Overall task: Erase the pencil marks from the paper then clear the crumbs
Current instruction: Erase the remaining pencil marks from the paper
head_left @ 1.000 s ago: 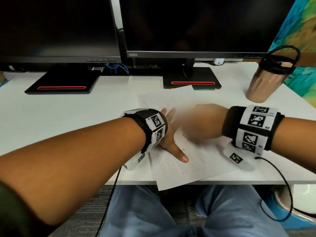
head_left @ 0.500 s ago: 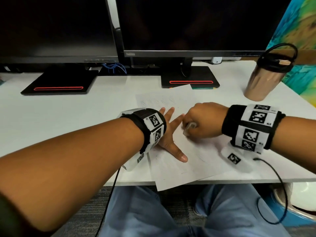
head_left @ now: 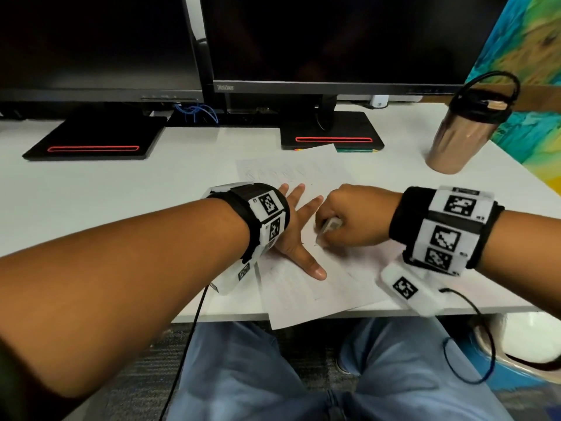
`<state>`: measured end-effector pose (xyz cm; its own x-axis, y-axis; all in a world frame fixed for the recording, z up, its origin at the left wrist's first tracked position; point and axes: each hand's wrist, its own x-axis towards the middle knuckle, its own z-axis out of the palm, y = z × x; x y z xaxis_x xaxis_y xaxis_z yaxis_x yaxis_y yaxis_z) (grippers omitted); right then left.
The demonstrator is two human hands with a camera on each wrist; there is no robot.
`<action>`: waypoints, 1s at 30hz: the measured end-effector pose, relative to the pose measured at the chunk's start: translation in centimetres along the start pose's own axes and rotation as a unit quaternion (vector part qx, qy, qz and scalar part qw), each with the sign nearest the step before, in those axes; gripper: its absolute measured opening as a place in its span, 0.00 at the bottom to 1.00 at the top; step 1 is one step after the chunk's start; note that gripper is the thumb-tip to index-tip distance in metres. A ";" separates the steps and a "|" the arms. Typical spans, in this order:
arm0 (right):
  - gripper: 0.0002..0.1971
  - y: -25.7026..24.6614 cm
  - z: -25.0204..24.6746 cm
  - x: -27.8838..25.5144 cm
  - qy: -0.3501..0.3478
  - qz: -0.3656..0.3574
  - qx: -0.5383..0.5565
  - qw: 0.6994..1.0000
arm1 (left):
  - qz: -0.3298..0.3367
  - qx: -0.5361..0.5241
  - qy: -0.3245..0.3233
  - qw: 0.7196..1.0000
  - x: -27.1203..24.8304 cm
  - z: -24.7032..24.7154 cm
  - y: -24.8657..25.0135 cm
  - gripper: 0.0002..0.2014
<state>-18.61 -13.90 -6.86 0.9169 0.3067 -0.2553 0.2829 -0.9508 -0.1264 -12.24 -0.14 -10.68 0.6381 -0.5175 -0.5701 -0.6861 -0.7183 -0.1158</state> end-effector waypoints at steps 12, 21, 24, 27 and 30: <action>0.09 2.7 0.4 -1.2 0.076 0.074 0.105 0.989 | 0.018 -0.030 0.014 0.999 -0.6 0.3 -1.6 0.77; 0.21 -4.7 3.8 -2.9 0.077 0.005 0.270 0.960 | -0.043 -0.010 -0.027 0.999 -3.1 2.6 -4.7 0.75; 0.28 -6.1 6.6 -3.2 -0.030 -0.054 0.201 0.978 | -0.046 0.008 -0.002 0.999 -2.8 2.8 -4.3 0.72; 0.29 -3.3 6.8 -3.0 -0.015 0.028 0.187 0.982 | -0.048 0.004 -0.015 0.999 -3.1 2.4 -4.2 0.74; 0.25 0.0 5.0 -3.4 0.048 0.184 0.202 0.961 | -0.043 -0.001 -0.020 0.999 -3.0 2.4 -4.4 0.75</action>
<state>-23.17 -14.72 -10.78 0.9613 -0.0717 -0.2660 -0.1804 -0.8934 -0.4114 -11.95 5.70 -10.36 0.6797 -0.4349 -0.5906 -0.6289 -0.7599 -0.1643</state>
